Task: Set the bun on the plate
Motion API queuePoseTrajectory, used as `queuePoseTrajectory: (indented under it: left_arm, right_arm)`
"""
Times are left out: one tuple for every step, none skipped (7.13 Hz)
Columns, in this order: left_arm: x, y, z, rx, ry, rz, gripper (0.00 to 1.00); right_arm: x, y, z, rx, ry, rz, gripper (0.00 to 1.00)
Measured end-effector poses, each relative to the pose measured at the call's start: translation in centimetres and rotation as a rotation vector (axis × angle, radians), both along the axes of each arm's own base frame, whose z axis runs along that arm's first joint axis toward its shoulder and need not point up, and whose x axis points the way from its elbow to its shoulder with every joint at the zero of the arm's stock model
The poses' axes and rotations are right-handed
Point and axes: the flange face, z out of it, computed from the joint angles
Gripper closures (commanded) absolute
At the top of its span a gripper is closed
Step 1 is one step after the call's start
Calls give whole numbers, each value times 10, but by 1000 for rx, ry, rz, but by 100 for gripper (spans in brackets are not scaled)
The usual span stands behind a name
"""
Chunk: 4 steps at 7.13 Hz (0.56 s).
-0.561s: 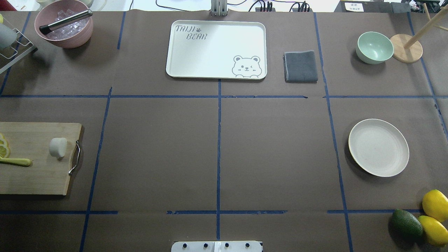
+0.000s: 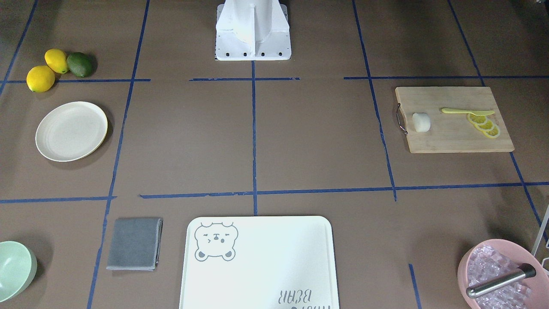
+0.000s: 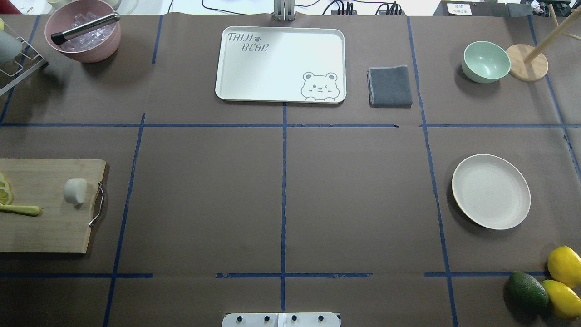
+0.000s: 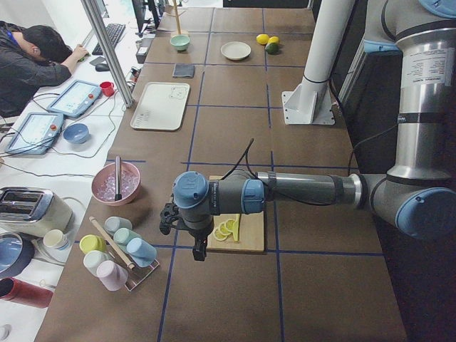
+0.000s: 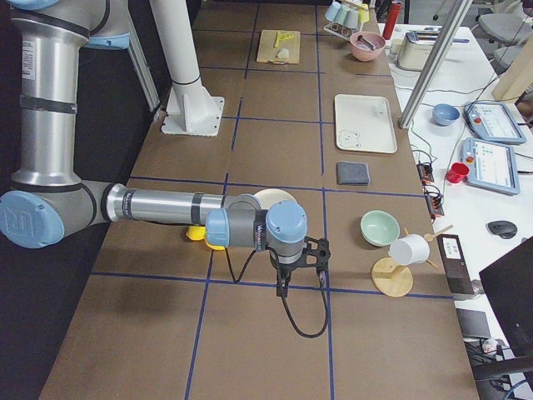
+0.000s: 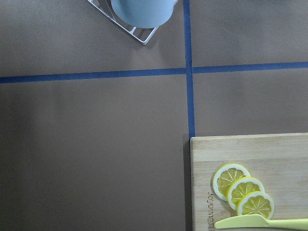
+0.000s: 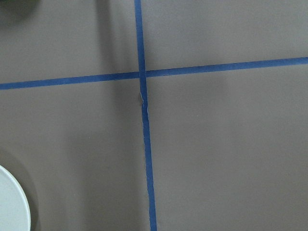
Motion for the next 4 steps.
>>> queuePoseTrajectory:
  left_arm:
    - [0, 0, 0, 0, 0, 0, 0]
    - [0, 0, 0, -1, 0, -1, 0]
    - [0, 1, -1, 0, 0, -1, 0]
    - [0, 1, -1, 0, 0, -2, 0]
  right_arm:
    - [0, 0, 0, 0, -3, 2, 0]
    - [0, 0, -1, 0, -3, 3, 0]
    - [0, -1, -2, 2, -3, 4, 0]
    - [-1, -3, -4, 5, -4, 3, 0]
